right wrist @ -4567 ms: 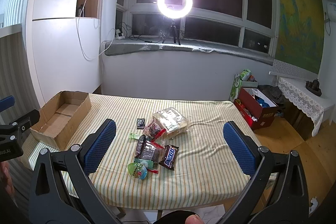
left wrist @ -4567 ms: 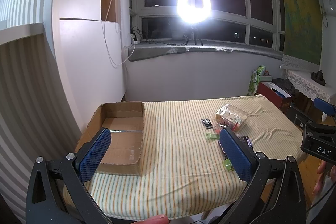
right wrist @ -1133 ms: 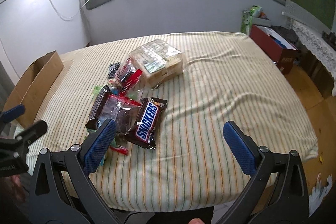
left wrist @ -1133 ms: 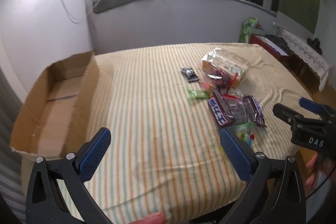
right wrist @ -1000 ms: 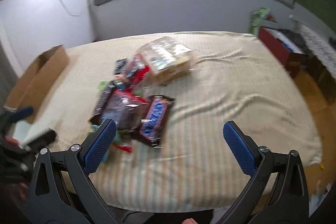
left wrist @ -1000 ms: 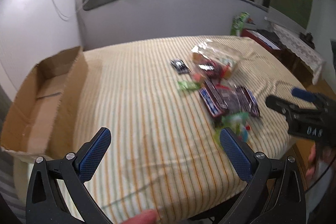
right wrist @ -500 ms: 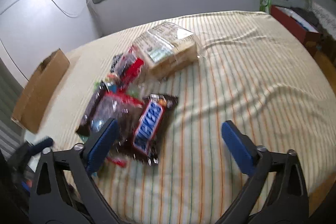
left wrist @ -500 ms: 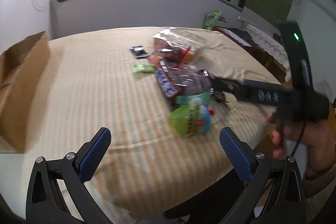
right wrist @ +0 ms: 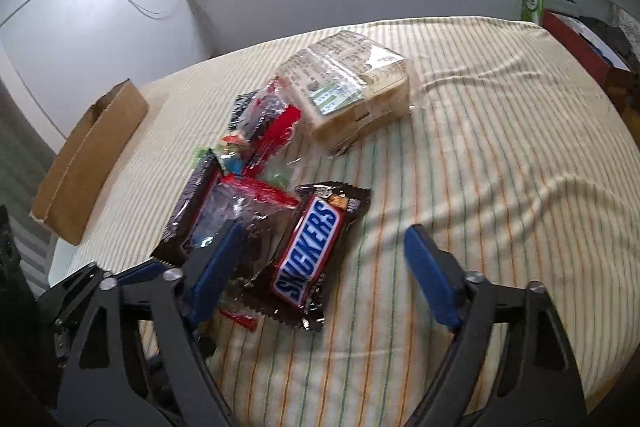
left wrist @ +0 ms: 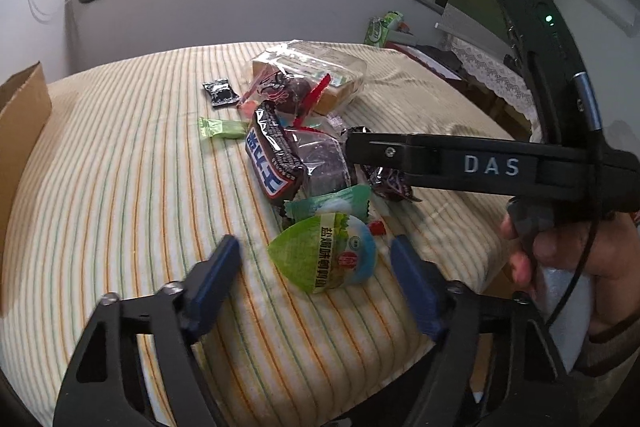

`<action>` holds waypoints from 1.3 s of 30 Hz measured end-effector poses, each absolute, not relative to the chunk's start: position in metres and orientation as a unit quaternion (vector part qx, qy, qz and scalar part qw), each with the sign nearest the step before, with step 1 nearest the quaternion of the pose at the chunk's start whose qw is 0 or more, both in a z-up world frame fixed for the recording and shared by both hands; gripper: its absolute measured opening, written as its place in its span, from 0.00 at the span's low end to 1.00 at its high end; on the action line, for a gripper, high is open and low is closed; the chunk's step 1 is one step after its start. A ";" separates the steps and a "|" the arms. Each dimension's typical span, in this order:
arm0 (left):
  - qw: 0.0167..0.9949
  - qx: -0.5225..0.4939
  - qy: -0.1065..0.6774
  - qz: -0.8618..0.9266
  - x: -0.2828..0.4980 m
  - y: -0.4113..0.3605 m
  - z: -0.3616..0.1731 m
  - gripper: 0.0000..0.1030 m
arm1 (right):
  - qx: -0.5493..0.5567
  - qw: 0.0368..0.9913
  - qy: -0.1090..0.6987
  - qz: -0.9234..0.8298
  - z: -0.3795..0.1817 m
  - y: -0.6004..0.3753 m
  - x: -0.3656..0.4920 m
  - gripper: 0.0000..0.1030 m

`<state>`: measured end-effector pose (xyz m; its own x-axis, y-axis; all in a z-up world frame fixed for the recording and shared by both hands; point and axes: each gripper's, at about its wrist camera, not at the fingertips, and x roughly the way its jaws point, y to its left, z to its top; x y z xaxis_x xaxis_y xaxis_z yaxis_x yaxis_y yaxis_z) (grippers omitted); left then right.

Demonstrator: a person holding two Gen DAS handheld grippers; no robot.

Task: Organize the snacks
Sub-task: 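Grasp the green jelly cup with the left tool while the right tool grasps the Snickers bar, then carry the jelly cup with the left tool while the right tool carries the Snickers over the box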

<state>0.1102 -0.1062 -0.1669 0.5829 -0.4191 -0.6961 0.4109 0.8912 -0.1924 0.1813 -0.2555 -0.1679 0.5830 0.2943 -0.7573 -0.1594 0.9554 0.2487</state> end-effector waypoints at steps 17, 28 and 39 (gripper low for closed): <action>0.894 0.004 0.386 -0.226 0.107 -0.095 -0.161 0.29 | 0.091 0.896 0.418 0.119 -0.168 -0.271 0.162 0.31; 0.898 0.008 0.383 -0.215 0.107 -0.092 -0.158 0.28 | 0.094 0.904 0.408 0.082 -0.169 -0.283 0.145 0.31; 0.938 0.029 0.283 -0.197 0.107 -0.082 -0.074 0.28 | 0.059 0.944 0.318 0.073 -0.075 -0.261 0.126 0.31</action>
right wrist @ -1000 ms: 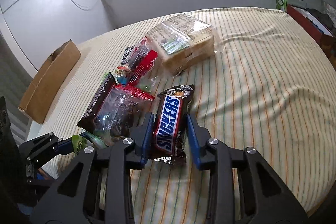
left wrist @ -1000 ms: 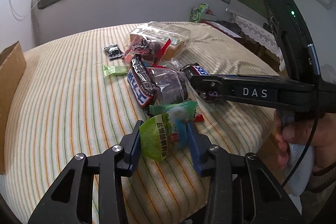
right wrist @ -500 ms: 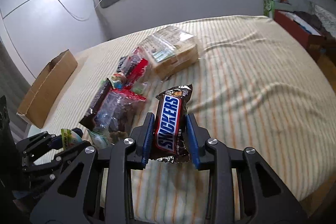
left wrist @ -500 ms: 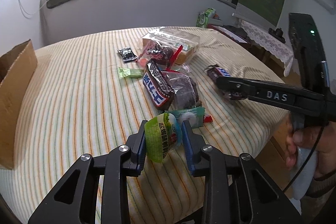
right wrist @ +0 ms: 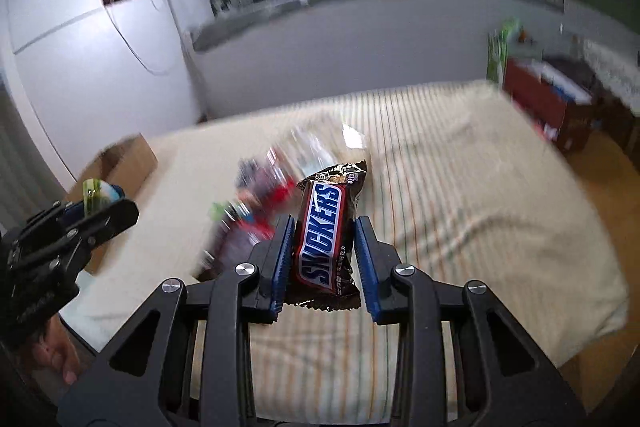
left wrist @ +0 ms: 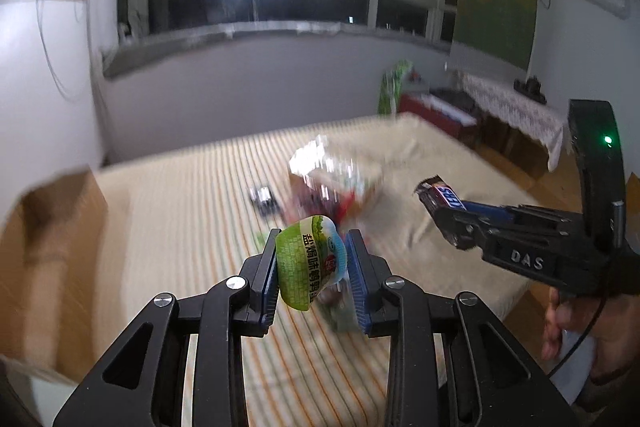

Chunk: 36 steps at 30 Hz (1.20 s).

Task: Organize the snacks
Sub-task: 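Carry the jelly cup with the left tool while the right tool carries the Snickers over the box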

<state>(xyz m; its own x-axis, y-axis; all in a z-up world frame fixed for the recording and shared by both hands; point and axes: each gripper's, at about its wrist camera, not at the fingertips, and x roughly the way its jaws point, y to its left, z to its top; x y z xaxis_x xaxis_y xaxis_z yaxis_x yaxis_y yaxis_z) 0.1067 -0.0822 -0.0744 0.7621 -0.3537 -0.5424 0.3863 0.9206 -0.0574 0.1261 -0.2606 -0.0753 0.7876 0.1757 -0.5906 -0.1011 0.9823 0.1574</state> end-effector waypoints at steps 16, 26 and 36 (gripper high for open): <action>0.970 0.003 0.163 -0.181 0.065 -0.033 0.005 0.28 | -0.001 0.967 0.240 0.081 0.015 -0.200 0.075 0.31; 0.975 -0.021 0.166 -0.149 0.067 0.014 -0.002 0.28 | -0.029 0.954 0.269 0.128 0.000 -0.137 0.099 0.31; 0.983 -0.044 0.178 -0.002 0.065 0.132 -0.019 0.28 | -0.064 0.917 0.275 0.283 -0.013 0.014 0.131 0.31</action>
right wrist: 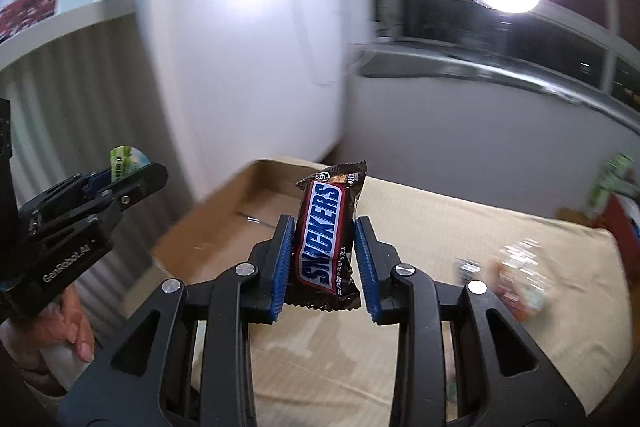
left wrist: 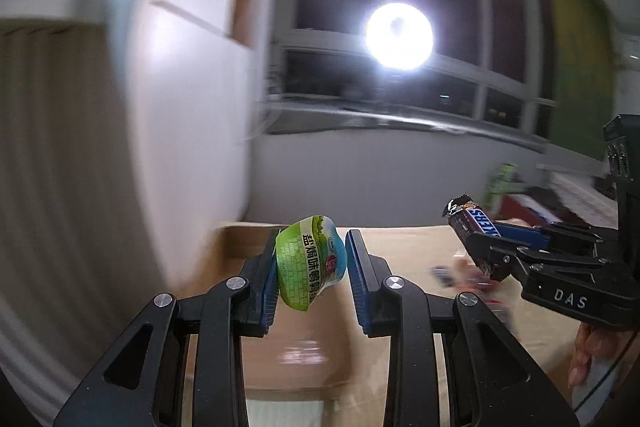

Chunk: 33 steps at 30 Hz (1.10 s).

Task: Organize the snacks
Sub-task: 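Carry the jelly cup with the left tool while the right tool carries the Snickers over the box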

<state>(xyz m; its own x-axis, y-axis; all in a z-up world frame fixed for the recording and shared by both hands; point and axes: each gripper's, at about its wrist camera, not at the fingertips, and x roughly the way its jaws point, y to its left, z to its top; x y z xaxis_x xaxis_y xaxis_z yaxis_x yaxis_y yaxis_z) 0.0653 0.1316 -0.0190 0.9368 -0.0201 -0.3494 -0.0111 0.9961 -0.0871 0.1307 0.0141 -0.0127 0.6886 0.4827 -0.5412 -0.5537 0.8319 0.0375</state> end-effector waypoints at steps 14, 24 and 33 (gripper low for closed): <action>0.979 -0.048 0.190 0.061 0.080 0.179 -0.032 0.28 | -0.068 0.886 0.309 0.339 -0.055 0.075 0.172 0.31; 0.959 -0.072 0.272 0.039 0.115 0.176 -0.103 0.28 | -0.065 0.864 0.371 0.333 -0.118 0.078 0.218 0.31; 0.953 -0.077 0.291 0.041 0.126 0.178 -0.113 0.29 | -0.069 0.860 0.386 0.327 -0.127 0.085 0.235 0.34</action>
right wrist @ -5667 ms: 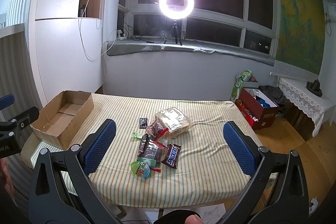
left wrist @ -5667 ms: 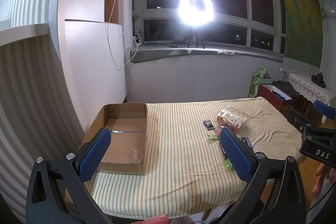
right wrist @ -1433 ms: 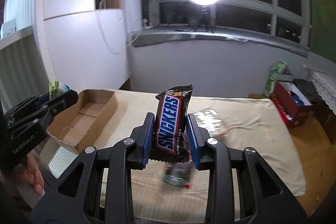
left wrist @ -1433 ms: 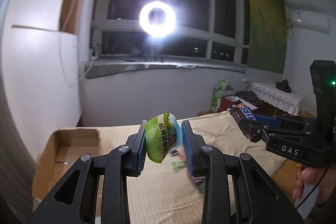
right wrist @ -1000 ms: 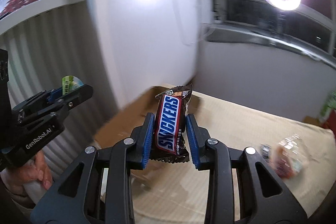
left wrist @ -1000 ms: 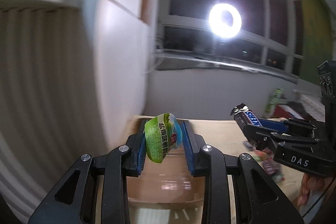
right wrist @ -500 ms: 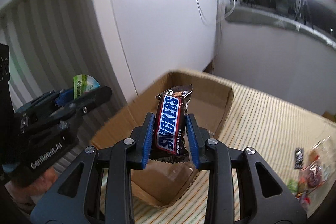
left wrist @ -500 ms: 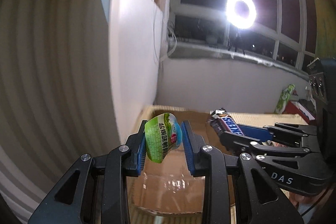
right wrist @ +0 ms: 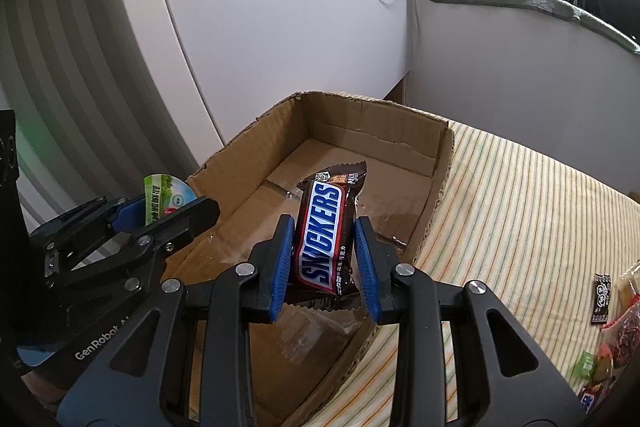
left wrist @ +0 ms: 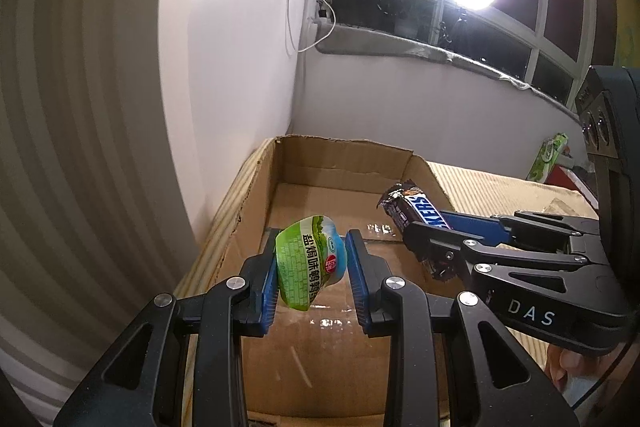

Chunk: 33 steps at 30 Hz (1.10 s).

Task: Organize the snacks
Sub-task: 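Carry the jelly cup with the left tool while the right tool carries the Snickers over the box, then open the left tool over the box while the right tool releases the Snickers into it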

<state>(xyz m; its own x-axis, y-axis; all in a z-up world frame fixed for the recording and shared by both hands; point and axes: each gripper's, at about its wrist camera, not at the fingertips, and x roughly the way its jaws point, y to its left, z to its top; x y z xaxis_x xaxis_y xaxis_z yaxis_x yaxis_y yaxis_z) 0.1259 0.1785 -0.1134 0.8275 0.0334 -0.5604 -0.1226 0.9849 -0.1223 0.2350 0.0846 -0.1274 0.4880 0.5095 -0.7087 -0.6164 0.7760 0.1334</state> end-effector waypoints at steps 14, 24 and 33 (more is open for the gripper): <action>0.959 -0.072 0.252 0.107 0.093 0.178 -0.073 0.76 | -0.063 0.888 0.335 0.308 -0.082 0.056 0.196 0.61; 0.963 -0.066 0.234 0.114 0.060 0.170 -0.054 0.77 | -0.071 0.915 0.286 0.276 -0.057 0.037 0.162 0.70; 0.963 -0.050 0.239 0.114 0.056 0.153 -0.052 0.77 | -0.060 0.925 0.277 0.255 -0.058 0.003 0.149 0.70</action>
